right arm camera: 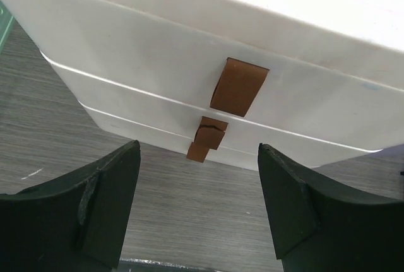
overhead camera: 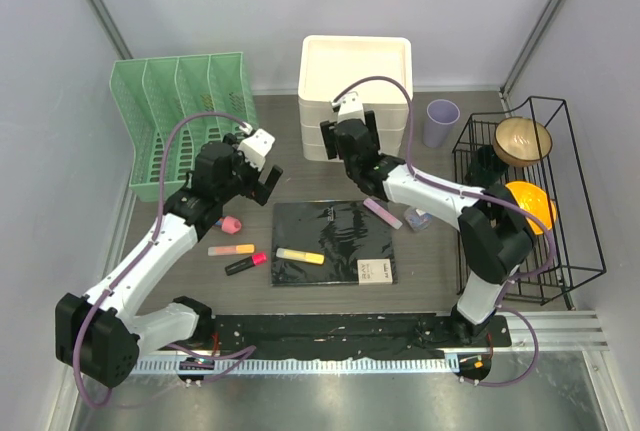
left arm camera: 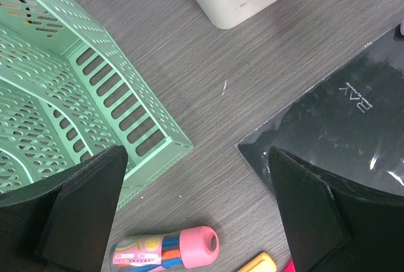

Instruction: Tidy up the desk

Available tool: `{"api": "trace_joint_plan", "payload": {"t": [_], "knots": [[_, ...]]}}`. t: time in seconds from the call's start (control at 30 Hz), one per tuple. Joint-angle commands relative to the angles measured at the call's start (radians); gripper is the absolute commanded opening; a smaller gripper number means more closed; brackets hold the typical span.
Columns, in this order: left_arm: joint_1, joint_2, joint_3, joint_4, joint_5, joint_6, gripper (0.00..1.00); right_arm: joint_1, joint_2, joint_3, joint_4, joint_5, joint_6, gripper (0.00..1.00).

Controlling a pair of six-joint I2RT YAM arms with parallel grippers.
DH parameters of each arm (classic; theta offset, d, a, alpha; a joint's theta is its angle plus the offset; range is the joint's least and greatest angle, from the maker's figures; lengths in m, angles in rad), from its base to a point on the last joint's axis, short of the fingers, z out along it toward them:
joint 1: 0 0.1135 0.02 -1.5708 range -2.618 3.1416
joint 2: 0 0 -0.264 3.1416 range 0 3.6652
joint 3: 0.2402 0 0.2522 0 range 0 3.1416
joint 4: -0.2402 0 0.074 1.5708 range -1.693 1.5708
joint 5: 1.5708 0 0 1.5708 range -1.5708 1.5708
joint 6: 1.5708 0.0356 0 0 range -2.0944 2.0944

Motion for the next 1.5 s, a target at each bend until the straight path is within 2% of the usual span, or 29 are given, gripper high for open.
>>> {"api": "trace_joint_plan", "payload": {"t": [0.0,0.53,1.07,1.47], "knots": [[0.005,-0.013,-0.007,0.037,0.008,0.003,1.00,0.002,0.028,-0.012,0.130,0.048,0.018,0.77],[0.005,0.001,-0.017,0.047,0.005,0.005,1.00,0.002,0.126,-0.027,0.237,0.093,0.000,0.72],[0.005,0.001,-0.019,0.050,0.006,0.003,1.00,-0.011,0.181,-0.027,0.340,0.137,-0.075,0.59],[0.005,0.010,-0.011,0.043,0.006,0.005,1.00,-0.019,0.209,-0.025,0.408,0.180,-0.127,0.46]]}}
